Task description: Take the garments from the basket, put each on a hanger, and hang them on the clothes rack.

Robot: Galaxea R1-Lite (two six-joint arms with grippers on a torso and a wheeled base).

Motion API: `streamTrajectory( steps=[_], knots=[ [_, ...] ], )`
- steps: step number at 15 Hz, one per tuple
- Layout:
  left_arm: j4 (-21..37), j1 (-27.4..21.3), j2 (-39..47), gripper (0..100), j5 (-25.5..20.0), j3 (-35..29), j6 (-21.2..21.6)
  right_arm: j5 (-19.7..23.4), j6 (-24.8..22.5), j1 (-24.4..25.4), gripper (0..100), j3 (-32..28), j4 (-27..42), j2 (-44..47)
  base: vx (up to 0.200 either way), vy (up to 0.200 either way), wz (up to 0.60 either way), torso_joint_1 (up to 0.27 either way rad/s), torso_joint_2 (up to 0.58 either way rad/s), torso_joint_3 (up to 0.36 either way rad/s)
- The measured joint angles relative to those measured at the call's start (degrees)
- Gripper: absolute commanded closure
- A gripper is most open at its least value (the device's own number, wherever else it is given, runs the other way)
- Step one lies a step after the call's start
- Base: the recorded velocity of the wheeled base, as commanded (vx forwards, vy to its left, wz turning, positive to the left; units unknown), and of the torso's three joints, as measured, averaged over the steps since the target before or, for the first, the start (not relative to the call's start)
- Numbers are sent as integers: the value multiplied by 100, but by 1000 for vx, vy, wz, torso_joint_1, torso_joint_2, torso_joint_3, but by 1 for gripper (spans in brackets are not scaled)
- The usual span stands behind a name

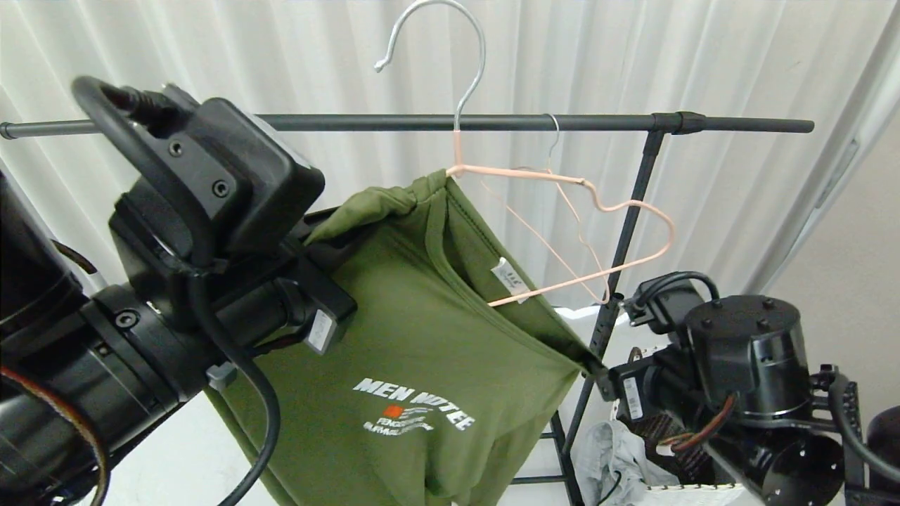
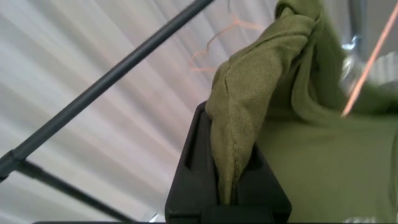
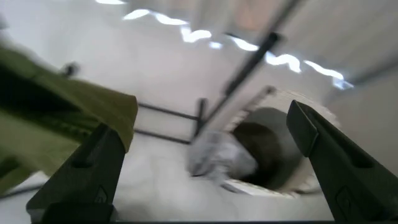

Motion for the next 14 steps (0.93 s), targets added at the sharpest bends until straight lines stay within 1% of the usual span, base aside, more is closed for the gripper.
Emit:
streamTrajectory(
  steps=[2, 4, 8, 10, 14],
  knots=[
    [0, 152, -44, 100, 7, 217, 167, -20, -43, -629, 0, 0, 2, -217, 0, 0, 0, 0, 0, 0],
    [-6, 251, -96, 100, 11, 482, 263, -13, -68, -931, 0, -4, 33, -494, 0, 0, 0, 0, 0, 0],
    [-20, 384, -234, 100, -5, 992, 296, -9, -260, -1045, 0, 9, 252, -1017, 0, 0, 0, 0, 0, 0],
    [-22, 456, -295, 100, -6, 1234, 457, -6, -323, -1048, 0, -9, 268, -1191, 0, 0, 0, 0, 0, 0],
    [-22, 588, -355, 100, -9, 1626, 525, -2, -374, -987, 0, -80, 307, -1458, 0, 0, 0, 0, 0, 0]
  ],
)
